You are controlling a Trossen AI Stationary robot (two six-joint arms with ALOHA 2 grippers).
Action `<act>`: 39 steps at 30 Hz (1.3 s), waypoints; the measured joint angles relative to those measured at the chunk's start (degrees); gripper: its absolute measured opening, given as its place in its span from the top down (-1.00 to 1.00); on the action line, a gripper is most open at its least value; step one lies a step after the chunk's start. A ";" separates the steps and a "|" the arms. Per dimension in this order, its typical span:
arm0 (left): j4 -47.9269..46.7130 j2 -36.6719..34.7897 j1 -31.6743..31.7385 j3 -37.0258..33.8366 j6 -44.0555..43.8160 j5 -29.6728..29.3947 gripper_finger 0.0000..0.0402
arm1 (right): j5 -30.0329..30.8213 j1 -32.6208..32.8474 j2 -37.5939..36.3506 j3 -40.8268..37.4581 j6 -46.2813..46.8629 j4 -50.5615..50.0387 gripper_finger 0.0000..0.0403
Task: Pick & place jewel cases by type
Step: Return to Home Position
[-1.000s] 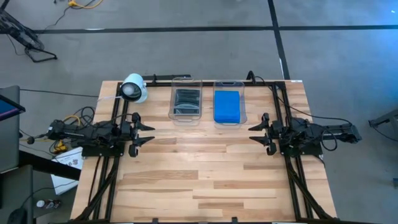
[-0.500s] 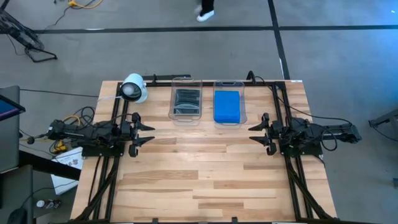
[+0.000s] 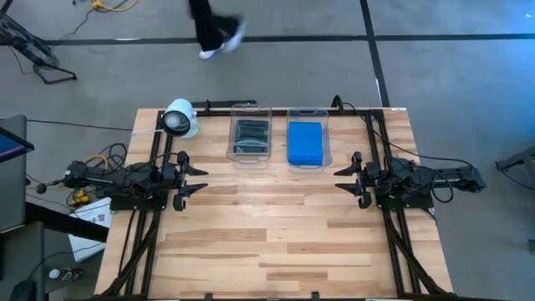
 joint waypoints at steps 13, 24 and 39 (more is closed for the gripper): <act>-0.03 2.01 0.02 0.01 0.00 0.00 0.14 | 0.00 0.00 0.00 -0.02 0.02 0.00 0.14; -0.02 1.99 0.00 0.01 0.00 -0.02 0.14 | -0.02 0.00 0.00 0.01 -0.01 0.00 0.14; -0.02 1.99 0.01 0.01 0.00 0.00 0.14 | -0.02 0.00 0.01 0.01 0.01 0.00 0.14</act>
